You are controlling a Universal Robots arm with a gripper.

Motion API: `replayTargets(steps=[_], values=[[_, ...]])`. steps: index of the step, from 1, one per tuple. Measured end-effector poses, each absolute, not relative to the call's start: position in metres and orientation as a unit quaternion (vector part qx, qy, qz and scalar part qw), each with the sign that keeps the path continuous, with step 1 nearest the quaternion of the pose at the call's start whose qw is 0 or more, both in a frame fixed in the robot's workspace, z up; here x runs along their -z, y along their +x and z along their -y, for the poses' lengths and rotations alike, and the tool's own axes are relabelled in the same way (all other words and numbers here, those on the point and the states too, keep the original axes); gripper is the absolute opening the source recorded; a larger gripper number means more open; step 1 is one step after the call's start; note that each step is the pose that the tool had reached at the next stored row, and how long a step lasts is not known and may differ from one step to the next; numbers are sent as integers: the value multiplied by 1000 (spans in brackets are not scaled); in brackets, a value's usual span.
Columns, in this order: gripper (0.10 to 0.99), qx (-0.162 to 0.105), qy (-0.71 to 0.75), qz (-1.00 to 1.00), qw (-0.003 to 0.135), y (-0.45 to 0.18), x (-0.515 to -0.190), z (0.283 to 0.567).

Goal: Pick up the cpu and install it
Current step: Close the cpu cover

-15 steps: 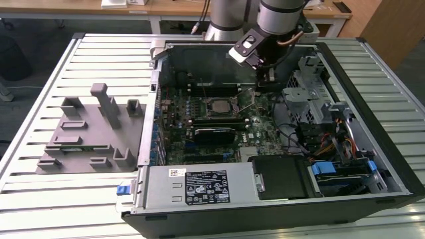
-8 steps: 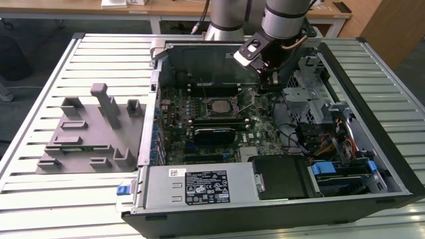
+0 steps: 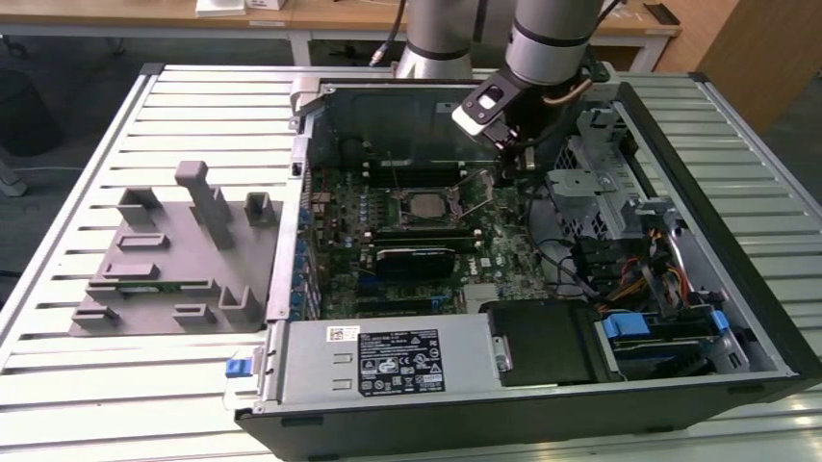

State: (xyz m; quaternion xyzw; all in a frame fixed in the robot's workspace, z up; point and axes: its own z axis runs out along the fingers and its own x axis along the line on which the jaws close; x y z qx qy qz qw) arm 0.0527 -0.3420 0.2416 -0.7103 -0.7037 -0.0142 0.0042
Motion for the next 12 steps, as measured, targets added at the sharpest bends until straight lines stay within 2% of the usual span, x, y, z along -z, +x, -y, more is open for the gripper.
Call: replayTargets(steps=[12], values=[[106,13,-712,702,5,50,-239,342]])
